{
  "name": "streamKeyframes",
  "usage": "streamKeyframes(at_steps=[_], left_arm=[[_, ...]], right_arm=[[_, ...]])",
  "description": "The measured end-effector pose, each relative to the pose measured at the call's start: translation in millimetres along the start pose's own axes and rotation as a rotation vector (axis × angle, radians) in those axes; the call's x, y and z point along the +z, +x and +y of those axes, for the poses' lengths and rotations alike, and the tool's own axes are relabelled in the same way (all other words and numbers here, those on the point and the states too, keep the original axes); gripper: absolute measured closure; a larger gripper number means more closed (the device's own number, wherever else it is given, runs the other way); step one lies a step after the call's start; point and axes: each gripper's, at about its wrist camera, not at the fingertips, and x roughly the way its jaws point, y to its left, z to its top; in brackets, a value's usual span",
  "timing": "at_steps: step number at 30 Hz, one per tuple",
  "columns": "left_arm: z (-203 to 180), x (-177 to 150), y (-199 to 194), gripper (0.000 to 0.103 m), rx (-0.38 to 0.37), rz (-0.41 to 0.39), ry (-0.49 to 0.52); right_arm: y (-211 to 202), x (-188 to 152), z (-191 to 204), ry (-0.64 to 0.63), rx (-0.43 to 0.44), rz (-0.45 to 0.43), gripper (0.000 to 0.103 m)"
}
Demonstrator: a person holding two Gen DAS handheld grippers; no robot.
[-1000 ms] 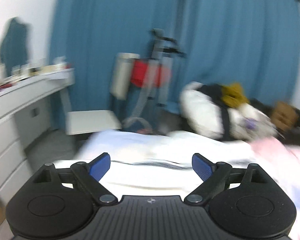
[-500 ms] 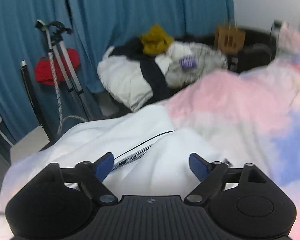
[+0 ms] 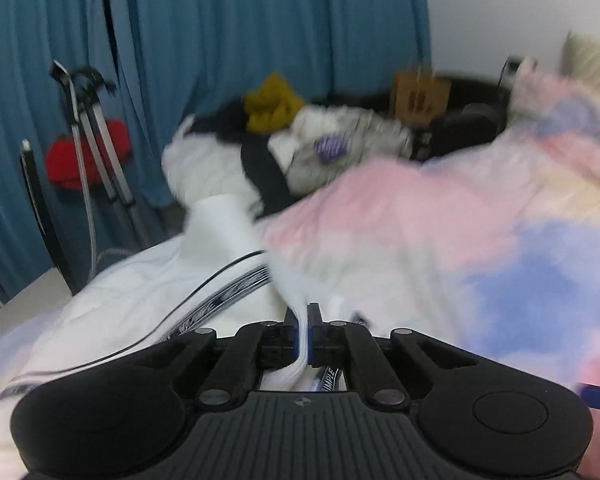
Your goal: Fold clothes
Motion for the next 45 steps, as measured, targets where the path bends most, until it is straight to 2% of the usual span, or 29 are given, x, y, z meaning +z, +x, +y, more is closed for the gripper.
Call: streamKeyframes(at_steps=[2, 4, 7, 10, 12, 17, 21, 24, 25, 26, 27, 28, 34, 37, 42, 45], left_arm=[[-7, -11, -44, 0.100, -0.015, -0.055, -0.046], [-9, -28, -83, 0.100, -0.007, -0.065, -0.112], [-3, -66, -138, 0.100, 0.009, -0.062, -0.256], [6, -106, -173, 0.100, 0.041, -0.031, -0.409], [24, -126, -186, 0.100, 0.034, -0.007, -0.570], [51, -136, -192, 0.099, 0.066, 0.005, -0.629], [63, -151, -193, 0.099, 0.041, -0.010, -0.732], [72, -162, -186, 0.099, 0.012, -0.012, -0.773], [75, -165, -184, 0.099, 0.002, -0.013, -0.787], [80, -170, -180, 0.099, -0.001, -0.015, -0.801], [85, -174, -176, 0.099, -0.003, -0.017, -0.816], [89, -178, -172, 0.099, -0.005, -0.019, -0.831], [120, -209, -141, 0.099, -0.063, 0.008, -0.956], [128, -216, -134, 0.099, -0.079, -0.001, -0.955], [126, -224, -127, 0.099, -0.106, -0.009, -0.967], [126, -219, -116, 0.099, -0.117, -0.006, -0.984]], right_arm=[[-4, 1, 3, -0.011, 0.003, -0.016, 0.000], [-11, 2, 6, -0.017, 0.013, -0.032, 0.000], [-25, 5, 13, -0.029, 0.026, -0.050, 0.000], [-40, 8, 23, -0.043, 0.035, -0.063, 0.000], [-48, 8, 32, -0.039, 0.071, -0.048, 0.000], [-45, 14, 65, -0.054, 0.168, 0.044, 0.000], [-7, 45, 104, -0.132, 0.205, 0.111, 0.002], [41, 64, 131, -0.153, 0.195, 0.158, 0.009], [59, 68, 139, -0.152, 0.183, 0.178, 0.015], [77, 71, 146, -0.152, 0.171, 0.199, 0.029], [95, 75, 153, -0.151, 0.159, 0.219, 0.035], [113, 78, 160, -0.151, 0.148, 0.240, 0.036], [222, 100, 203, -0.148, 0.076, 0.363, 0.036], [273, 109, 221, -0.141, 0.042, 0.418, 0.036], [290, 121, 204, 0.036, 0.102, 0.411, 0.035], [281, 132, 205, 0.060, 0.158, 0.364, 0.034]])
